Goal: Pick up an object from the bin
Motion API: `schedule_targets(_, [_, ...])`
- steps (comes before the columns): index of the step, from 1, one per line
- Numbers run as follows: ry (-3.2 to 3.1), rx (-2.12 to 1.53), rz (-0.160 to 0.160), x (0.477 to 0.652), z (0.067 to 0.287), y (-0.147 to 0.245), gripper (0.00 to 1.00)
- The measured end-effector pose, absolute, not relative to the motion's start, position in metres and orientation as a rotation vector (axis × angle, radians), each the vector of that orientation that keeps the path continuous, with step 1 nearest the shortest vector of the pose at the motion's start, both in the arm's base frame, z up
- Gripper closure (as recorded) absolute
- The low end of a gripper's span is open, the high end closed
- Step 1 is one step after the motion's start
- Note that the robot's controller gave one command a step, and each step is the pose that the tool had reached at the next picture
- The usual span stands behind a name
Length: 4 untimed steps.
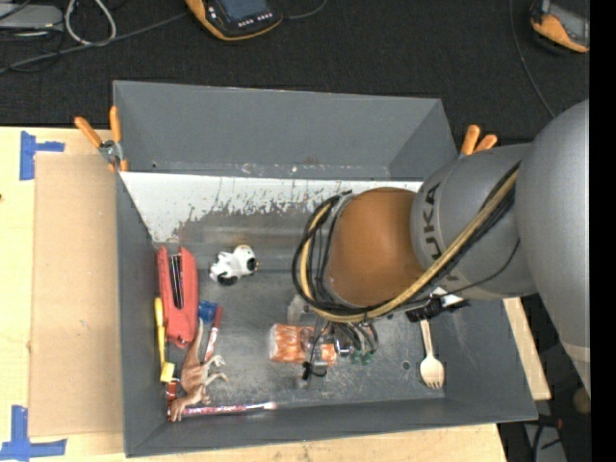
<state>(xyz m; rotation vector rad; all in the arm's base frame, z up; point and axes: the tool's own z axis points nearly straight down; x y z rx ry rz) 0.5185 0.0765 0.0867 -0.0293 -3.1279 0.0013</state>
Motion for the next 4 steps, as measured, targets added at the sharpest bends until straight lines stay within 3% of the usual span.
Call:
schedule_targets(1, [-3.134,-0.137,0.001,0.517,0.081,0.031,1.00])
schedule_targets(2, [-3.134,-0.138,0.001,0.517,0.081,0.031,1.00])
schedule_targets(3, [-3.128,-0.123,0.002,0.494,0.147,0.046,1.00])
schedule_targets(4, [-3.128,-0.019,0.002,0.521,0.232,0.033,1.00])
